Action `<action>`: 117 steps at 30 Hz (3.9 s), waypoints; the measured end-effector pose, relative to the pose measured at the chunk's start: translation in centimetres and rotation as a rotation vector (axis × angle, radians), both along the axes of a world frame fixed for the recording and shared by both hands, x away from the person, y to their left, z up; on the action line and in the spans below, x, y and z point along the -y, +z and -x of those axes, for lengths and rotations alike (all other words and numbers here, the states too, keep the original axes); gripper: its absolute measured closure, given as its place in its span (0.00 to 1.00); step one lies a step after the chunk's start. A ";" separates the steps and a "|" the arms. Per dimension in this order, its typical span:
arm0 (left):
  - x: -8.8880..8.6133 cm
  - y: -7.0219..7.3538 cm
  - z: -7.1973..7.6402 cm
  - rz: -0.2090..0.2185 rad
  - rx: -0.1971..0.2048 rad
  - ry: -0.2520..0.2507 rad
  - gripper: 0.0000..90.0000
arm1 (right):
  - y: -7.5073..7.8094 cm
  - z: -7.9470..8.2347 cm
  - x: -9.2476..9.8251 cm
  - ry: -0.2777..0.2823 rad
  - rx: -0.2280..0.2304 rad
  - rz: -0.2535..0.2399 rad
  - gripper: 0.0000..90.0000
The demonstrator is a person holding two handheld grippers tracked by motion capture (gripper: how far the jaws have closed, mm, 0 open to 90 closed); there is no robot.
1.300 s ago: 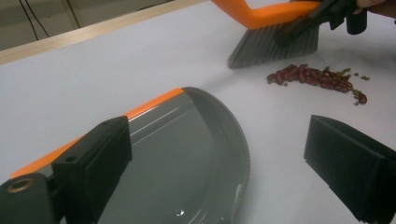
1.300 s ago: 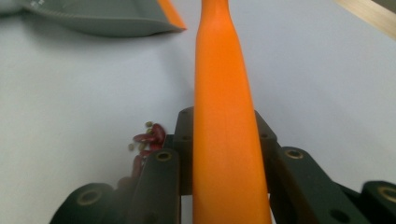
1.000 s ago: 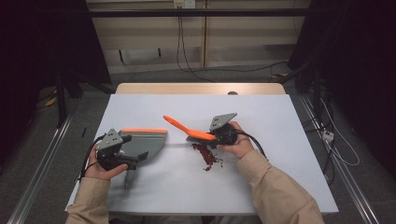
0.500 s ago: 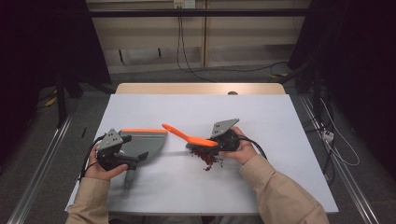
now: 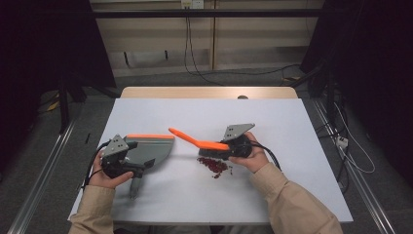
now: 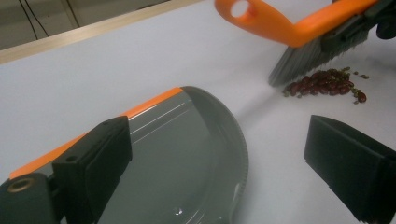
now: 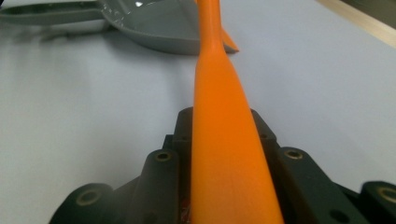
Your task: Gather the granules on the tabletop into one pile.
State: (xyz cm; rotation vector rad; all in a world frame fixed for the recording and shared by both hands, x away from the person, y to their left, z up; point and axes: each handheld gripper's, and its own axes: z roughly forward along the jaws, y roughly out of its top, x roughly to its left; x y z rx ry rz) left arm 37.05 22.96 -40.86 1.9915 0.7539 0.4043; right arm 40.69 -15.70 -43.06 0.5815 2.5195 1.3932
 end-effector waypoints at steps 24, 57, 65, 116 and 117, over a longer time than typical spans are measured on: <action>0.3 0.3 0.3 0.023 0.008 -0.022 0.08 | 0.2 4.8 7.0 -0.385 -0.080 0.019 0.70; 0.1 0.9 0.5 0.034 0.029 -0.017 0.09 | 1.6 5.2 0.7 -0.616 -0.077 0.023 0.80; 0.1 0.9 0.5 0.032 0.029 -0.019 0.08 | 1.3 5.1 -1.1 -0.627 -0.046 -0.003 0.80; -1.4 0.5 0.4 0.027 0.010 0.025 0.08 | 0.4 1.0 -0.9 0.149 -0.111 -0.137 0.80; -1.4 0.5 0.4 0.030 0.007 0.026 0.08 | 0.4 0.8 -1.0 0.157 -0.105 -0.135 0.79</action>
